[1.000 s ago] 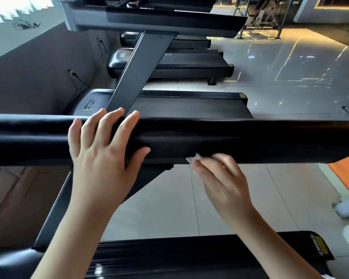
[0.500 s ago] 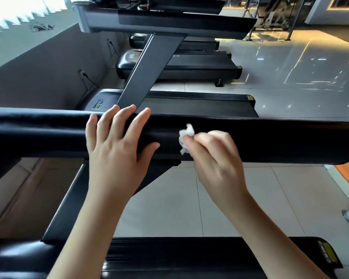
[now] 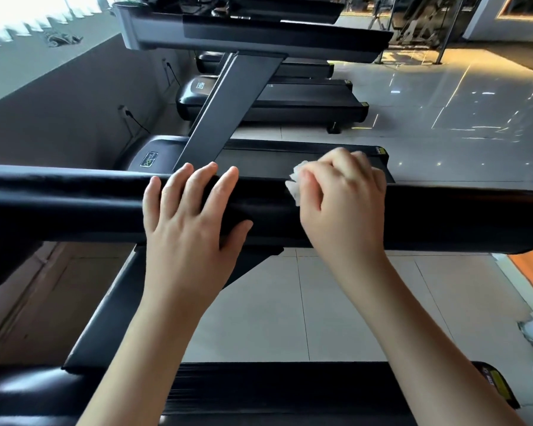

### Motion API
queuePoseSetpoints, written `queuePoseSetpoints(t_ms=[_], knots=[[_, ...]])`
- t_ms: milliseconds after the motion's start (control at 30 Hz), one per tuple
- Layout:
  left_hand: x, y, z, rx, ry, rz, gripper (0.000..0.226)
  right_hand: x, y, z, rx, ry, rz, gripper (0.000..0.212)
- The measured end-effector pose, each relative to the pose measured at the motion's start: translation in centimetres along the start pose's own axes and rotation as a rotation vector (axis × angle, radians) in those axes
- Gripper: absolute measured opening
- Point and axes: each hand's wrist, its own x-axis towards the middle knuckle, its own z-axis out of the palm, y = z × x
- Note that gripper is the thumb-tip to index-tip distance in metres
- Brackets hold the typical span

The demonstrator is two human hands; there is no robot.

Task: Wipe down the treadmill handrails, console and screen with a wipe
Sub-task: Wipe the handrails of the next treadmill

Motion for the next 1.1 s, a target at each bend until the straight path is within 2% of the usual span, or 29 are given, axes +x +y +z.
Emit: queuePoseSetpoints(t_ms=[133,300,400,500,667,800,900,1100], knots=[[-0.1,-1.2,-0.7,-0.052,-0.001,-0.02,0.059,-2.3,-0.2,-1.3,-0.054,-0.035,0.009,0.027],[-0.6,-1.7,-0.5,0.019,0.002,-0.035,0.057,-1.4,-0.6,0.1,0.012,-0.066,-0.145,0.024],[-0.5,-1.6,-0.4,0.018,0.017,-0.038,0.056,-1.3,0.9,-0.6,0.01,-0.004,-0.098,0.015],[-0.6,-1.6,-0.3,0.016,0.025,-0.039,0.056,-3.0,0.6,-1.5,0.02,0.049,-0.035,0.02],[-0.5,-1.6,-0.3,0.018,0.039,-0.027,0.056,-1.9,-2.4,0.8,0.112,-0.027,-0.141,0.024],[-0.6,-1.5,-0.3,0.015,0.033,-0.03,0.056,-2.3,-1.9,0.0,0.06,-0.008,-0.081,0.019],[-0.5,-1.5,-0.4,0.009,0.029,-0.027,0.055,-4.9,-1.9,-0.7,-0.001,0.001,-0.052,0.029],[-0.4,-1.9,-0.7,0.009,0.013,0.01,0.055,-5.0,-0.9,0.0,0.007,0.043,-0.252,0.02]])
